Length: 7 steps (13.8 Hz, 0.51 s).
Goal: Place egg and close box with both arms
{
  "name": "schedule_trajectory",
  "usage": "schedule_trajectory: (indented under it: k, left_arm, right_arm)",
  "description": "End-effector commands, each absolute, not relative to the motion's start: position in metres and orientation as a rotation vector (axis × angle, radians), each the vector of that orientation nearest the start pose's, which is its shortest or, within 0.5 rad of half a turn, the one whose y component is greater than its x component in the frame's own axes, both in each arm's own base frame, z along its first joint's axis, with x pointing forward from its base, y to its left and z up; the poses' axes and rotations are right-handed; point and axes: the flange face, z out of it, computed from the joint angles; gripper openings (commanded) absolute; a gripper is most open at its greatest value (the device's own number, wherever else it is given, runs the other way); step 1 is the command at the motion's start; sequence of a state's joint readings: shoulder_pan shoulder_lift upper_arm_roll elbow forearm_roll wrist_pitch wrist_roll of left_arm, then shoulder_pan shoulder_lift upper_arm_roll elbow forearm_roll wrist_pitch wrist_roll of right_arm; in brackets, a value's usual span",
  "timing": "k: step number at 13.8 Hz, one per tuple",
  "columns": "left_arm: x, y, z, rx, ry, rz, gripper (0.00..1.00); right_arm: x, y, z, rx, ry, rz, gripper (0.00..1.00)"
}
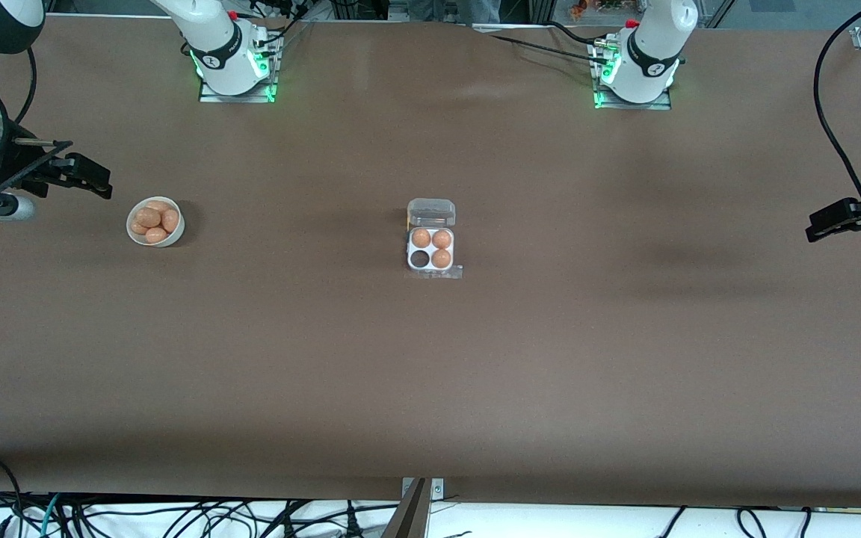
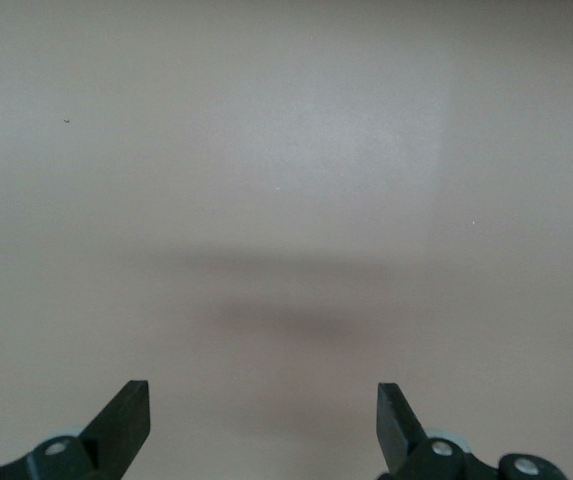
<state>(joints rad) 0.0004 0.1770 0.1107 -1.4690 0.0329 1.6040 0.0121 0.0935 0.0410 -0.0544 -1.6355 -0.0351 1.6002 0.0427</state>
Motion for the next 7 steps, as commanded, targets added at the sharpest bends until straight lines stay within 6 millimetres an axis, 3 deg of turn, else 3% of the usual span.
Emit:
schedule_trajectory:
  k: [1,7]
  left_arm:
    - [0.6065,0.0651,0.5774,-3.101,-0.158,0.057,1.0]
    - [0.6067,0.0649,0.5764,-3.102,-0.158,0.061,1.0]
  right_arm:
    - [0.5594,0.0178,0.574,-3.182,0.028,0.129,1.0]
    - [0.5594,0.0194,0.5739,-3.183,0.05,0.128,1.0]
